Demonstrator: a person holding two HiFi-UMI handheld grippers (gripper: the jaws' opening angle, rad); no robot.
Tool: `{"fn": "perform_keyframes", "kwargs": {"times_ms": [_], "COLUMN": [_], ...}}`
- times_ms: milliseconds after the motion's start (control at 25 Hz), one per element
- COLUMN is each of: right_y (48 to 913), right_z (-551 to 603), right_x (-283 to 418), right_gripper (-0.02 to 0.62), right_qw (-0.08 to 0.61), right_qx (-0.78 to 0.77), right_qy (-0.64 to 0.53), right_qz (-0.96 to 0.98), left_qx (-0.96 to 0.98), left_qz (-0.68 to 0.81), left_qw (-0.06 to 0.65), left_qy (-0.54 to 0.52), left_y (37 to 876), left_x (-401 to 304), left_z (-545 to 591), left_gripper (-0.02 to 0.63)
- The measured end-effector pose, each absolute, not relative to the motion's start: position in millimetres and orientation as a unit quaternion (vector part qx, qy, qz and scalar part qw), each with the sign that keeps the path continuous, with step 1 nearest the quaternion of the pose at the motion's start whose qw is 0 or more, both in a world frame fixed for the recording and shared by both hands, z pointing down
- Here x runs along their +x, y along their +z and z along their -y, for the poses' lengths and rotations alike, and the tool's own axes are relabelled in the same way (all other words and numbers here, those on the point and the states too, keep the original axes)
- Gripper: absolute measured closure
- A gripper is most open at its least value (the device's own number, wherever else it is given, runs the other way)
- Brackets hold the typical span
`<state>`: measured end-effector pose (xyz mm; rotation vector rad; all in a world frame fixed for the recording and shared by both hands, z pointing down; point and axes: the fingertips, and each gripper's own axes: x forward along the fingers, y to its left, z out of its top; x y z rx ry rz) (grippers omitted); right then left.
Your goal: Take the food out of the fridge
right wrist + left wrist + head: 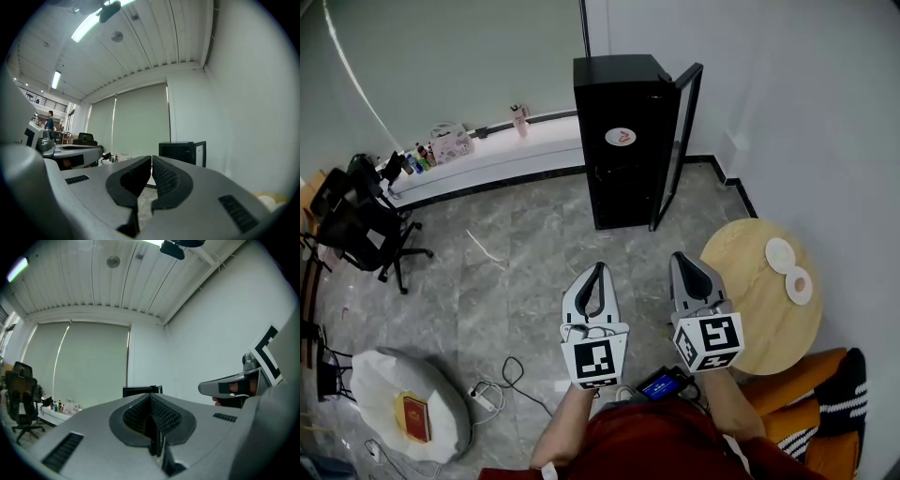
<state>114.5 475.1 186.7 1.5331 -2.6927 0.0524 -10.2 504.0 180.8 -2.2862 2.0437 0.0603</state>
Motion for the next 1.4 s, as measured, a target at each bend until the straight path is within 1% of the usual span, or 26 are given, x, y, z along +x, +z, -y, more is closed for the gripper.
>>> {"fn": "perform_keyframes", "kwargs": {"times_ms": [240, 440, 720, 960, 1400], "right_y": [191.3, 198.5, 202.5, 210.7, 219.5], "right_z": [-450.2, -416.2, -358.0, -306.5, -209.5], "right_x": [106.8, 101.3, 109.8, 117.2, 138.9], "right_gripper": [0.572, 0.572, 0.572, 0.572, 0.572], "right_qw": [0.024, 0.032, 0.034, 0.04, 0.037], "right_qx": [0.493, 0.483, 0.485, 0.482, 0.489], "right_qy": [0.021, 0.015, 0.024, 0.034, 0.053], "right_qz": [0.869, 0.875, 0.874, 0.874, 0.87], "left_qx": [-0.746, -0.735, -0.738, -0.731, -0.732], "left_qz": [-0.665, -0.677, -0.674, -0.681, -0.68], "left_qw": [0.03, 0.04, 0.032, 0.03, 0.029], "left_qy": [-0.009, 0.014, -0.008, 0.038, 0.015], "left_y": [190.1, 192.3, 200.5, 194.7, 197.8], "left_x": [-18.4, -24.7, -17.3, -11.8, 5.1], "left_z": [-484.8, -452.6, -395.1, -339.2, -243.4], "left_gripper": [0.594, 0.594, 0.594, 0.594, 0.594]}}
